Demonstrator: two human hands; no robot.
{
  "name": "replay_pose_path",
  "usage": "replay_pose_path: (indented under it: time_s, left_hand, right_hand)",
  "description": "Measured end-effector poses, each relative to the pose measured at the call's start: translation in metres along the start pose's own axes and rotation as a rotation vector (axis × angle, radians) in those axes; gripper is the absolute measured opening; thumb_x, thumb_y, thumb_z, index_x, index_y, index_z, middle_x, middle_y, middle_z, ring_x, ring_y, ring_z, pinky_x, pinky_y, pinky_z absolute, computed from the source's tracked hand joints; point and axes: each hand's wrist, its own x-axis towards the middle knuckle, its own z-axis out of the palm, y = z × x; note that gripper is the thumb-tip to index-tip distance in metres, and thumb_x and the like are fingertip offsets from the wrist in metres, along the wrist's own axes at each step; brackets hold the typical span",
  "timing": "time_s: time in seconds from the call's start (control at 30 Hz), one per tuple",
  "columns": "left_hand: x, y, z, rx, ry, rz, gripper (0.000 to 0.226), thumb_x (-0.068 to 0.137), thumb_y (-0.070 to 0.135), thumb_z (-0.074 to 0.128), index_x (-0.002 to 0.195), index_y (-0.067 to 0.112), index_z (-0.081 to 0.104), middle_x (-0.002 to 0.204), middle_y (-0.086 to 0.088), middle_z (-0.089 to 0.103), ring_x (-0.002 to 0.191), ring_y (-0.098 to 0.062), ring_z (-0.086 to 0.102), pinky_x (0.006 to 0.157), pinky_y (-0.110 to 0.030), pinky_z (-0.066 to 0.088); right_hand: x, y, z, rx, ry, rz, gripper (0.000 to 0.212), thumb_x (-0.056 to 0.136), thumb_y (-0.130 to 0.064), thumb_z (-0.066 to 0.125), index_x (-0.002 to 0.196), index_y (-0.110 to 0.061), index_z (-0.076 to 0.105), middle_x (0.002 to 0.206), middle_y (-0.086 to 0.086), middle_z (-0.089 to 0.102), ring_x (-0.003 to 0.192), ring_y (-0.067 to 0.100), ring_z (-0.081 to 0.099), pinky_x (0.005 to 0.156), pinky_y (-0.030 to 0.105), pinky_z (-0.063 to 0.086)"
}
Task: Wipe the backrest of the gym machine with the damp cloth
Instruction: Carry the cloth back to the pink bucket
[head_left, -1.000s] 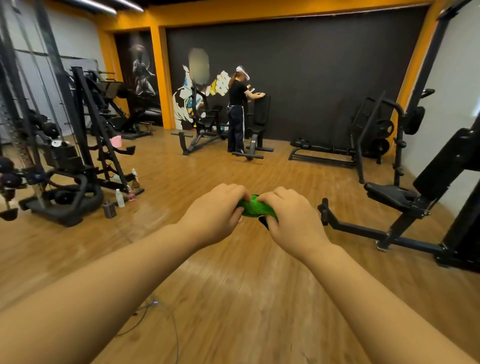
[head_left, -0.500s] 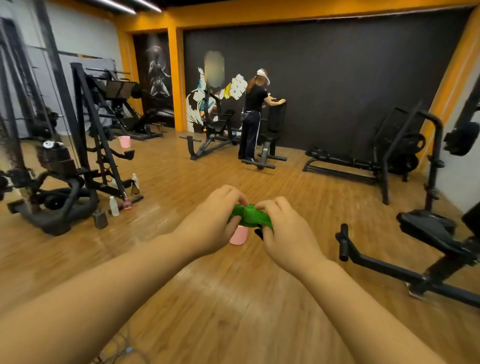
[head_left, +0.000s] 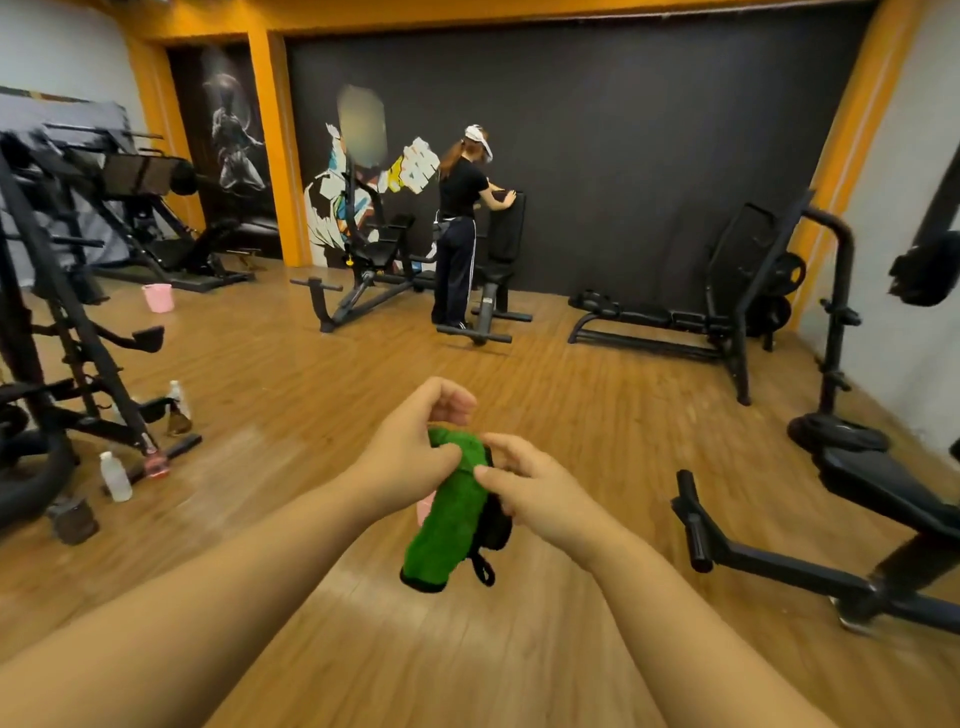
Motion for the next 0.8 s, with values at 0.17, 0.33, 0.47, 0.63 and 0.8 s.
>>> replay_pose_path:
  time_s: [0.17, 0.33, 0.47, 0.63, 0.8]
  left_hand:
    - [0.081, -0.048, -0.001, 0.191, -0.200, -0.074, 0.043, 0.083, -0.005, 0.049, 0.119, 0.019, 0.048, 0.111, 0.008, 0.051, 0.108, -0.010, 0.051, 0.085, -0.021, 0.046]
    - [0.156, -0.095, -0.007, 0.376, -0.249, -0.238, 0.013, 0.087, 0.017, 0.050, 0.098, 0.016, 0.058, 0.087, 0.000, 0.060, 0.076, -0.014, 0.055, 0.060, -0.026, 0.042]
    - [0.215, -0.139, -0.013, 0.413, -0.208, -0.287, 0.031, 0.087, 0.031, 0.053, 0.077, 0.002, 0.060, 0.071, -0.009, 0.057, 0.066, -0.019, 0.048, 0.058, -0.029, 0.034]
    - [0.288, -0.191, -0.024, -0.080, -0.225, -0.551, 0.014, 0.089, 0.021, 0.061, 0.082, 0.009, 0.064, 0.081, -0.005, 0.065, 0.074, -0.014, 0.062, 0.065, -0.025, 0.055]
    - [0.350, -0.243, -0.031, -0.378, -0.090, -0.648, 0.027, 0.085, -0.014, 0.050, 0.090, 0.011, 0.059, 0.092, -0.009, 0.061, 0.082, -0.021, 0.061, 0.077, -0.031, 0.054]
  right_hand:
    - [0.092, 0.014, -0.010, -0.141, 0.177, 0.008, 0.013, 0.087, -0.017, 0.061, 0.097, -0.009, 0.058, 0.082, -0.004, 0.057, 0.068, 0.006, 0.054, 0.054, 0.016, 0.043]
    - [0.181, 0.031, -0.027, -0.239, 0.320, -0.021, 0.013, 0.078, -0.019, 0.065, 0.073, -0.022, 0.053, 0.087, -0.012, 0.053, 0.100, 0.017, 0.045, 0.086, 0.035, 0.043]
    - [0.252, 0.037, -0.047, -0.071, 0.212, 0.015, 0.016, 0.079, -0.017, 0.064, 0.073, -0.015, 0.049, 0.073, -0.005, 0.056, 0.075, 0.011, 0.054, 0.067, 0.022, 0.046]
    - [0.348, 0.051, -0.069, 0.061, 0.072, 0.040, 0.024, 0.083, -0.005, 0.062, 0.071, -0.013, 0.044, 0.069, 0.002, 0.053, 0.067, 0.016, 0.052, 0.061, 0.027, 0.040]
    - [0.432, 0.067, -0.078, 0.179, -0.065, 0.064, 0.028, 0.081, 0.011, 0.060, 0.083, -0.014, 0.048, 0.090, 0.012, 0.060, 0.078, 0.019, 0.057, 0.068, 0.026, 0.047]
